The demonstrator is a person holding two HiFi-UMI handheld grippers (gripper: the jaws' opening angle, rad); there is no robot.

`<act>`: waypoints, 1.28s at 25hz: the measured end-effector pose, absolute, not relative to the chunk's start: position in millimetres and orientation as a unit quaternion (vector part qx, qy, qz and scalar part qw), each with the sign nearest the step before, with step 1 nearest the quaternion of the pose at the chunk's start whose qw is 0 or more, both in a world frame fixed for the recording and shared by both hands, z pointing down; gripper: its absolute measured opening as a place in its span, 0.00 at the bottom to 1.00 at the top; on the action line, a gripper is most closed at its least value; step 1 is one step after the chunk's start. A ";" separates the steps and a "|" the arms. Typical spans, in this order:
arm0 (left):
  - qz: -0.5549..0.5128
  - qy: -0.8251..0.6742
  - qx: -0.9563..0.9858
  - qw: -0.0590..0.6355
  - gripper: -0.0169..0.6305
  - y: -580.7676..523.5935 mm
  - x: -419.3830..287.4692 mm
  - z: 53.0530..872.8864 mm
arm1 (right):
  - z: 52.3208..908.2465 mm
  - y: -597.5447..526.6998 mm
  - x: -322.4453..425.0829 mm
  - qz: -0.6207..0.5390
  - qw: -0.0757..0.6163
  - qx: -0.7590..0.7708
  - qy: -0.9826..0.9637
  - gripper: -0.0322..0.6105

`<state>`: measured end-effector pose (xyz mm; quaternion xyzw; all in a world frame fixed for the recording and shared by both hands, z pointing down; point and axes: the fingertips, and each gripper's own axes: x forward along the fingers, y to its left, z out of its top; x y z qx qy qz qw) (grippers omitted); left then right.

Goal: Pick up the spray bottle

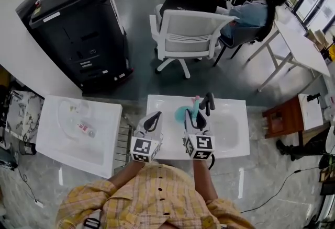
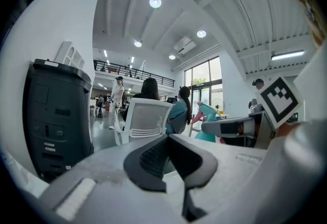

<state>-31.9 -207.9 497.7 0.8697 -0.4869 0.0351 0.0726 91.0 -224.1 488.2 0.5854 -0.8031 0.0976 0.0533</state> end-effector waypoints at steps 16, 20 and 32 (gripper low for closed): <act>0.022 -0.480 0.876 0.052 0.03 -207.0 -21.0 477.4 | 467.4 -207.0 98.7 0.084 0.037 0.592 -0.801 0.27; 0.019 -0.481 0.875 0.049 0.03 -206.4 -15.9 475.8 | 466.3 -205.7 105.8 0.084 0.035 0.592 -0.801 0.27; 0.017 -0.487 0.872 0.051 0.03 -208.7 -15.1 477.5 | 465.5 -206.7 109.1 0.081 0.035 0.590 -0.802 0.27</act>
